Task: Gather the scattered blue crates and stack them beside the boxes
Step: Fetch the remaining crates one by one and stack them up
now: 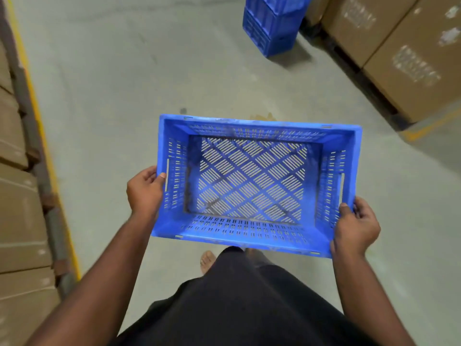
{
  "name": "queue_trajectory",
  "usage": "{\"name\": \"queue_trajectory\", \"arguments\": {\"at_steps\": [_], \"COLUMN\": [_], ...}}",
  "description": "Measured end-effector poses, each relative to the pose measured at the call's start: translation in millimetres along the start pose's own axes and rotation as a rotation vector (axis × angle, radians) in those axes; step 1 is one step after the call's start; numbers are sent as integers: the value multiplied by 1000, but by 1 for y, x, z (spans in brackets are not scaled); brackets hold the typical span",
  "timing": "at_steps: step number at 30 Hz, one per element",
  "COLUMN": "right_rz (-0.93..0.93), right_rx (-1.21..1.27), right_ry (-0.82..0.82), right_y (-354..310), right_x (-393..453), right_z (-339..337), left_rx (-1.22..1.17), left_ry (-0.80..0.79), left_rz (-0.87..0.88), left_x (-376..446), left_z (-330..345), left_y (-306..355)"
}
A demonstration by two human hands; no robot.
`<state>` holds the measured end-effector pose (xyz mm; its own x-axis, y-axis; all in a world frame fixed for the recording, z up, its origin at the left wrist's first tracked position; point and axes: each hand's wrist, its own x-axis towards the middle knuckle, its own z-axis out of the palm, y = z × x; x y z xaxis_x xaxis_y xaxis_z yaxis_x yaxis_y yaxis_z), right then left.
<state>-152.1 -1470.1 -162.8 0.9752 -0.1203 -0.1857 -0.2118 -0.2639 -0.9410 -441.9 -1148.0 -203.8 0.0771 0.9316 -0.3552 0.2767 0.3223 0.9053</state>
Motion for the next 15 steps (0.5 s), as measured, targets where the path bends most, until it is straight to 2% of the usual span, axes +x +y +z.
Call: {"name": "queue_trajectory", "arguments": {"at_steps": [8,15], "right_rz": [-14,-15], "right_rx": [4,1], "right_ry": [-111,-189], "right_y": [-28,-73], "right_x": [10,49], "right_z": [191,388], "left_rx": [-44,-35], "left_ry": [93,178], "left_rz": [-11,-40], "left_x": [156,320], "left_z": [-32,-20], "left_y": [41,100]}}
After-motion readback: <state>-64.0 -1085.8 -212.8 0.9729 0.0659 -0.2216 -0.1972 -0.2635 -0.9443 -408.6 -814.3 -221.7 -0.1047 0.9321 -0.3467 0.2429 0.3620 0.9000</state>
